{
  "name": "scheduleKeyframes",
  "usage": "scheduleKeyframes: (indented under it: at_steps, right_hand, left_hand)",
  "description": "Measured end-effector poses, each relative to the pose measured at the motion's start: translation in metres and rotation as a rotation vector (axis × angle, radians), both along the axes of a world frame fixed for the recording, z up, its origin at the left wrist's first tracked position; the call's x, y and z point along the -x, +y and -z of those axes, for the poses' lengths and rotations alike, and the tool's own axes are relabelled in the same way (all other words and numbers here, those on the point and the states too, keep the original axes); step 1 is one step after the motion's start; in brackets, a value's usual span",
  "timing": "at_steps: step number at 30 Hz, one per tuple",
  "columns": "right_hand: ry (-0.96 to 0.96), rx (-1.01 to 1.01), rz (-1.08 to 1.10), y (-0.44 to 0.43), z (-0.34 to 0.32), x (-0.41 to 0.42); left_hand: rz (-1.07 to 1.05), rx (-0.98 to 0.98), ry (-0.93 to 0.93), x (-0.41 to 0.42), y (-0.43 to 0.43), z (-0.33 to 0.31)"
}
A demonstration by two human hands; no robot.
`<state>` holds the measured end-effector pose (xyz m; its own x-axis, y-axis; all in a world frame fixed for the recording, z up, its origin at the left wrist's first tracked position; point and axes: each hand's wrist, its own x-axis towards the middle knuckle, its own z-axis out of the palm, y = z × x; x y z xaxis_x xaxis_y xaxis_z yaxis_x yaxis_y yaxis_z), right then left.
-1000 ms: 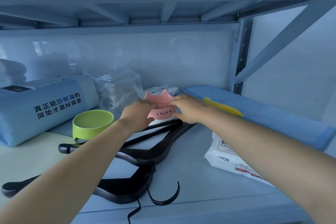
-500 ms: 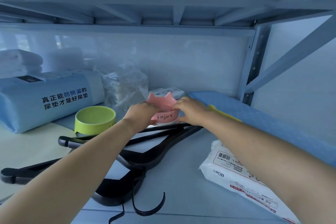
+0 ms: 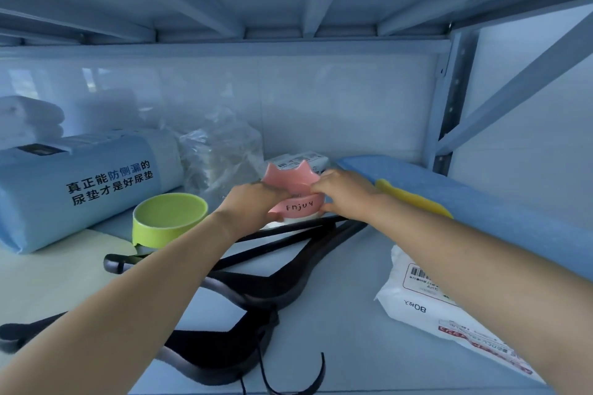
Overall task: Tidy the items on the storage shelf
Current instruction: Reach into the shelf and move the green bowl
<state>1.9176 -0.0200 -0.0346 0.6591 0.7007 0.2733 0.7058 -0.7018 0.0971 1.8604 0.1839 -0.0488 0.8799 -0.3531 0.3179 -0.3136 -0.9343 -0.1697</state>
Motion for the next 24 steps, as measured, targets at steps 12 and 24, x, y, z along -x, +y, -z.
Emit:
scheduleKeyframes:
  at_steps: [12, 24]
  right_hand:
    - [-0.093, 0.038, 0.084, 0.035, -0.001, 0.022]
    - [-0.086, -0.041, 0.114, 0.044, 0.003, 0.032]
  left_hand:
    - [0.103, -0.023, 0.001, -0.006, 0.045, 0.005]
    - [0.155, -0.046, -0.018, -0.011, 0.059, 0.000]
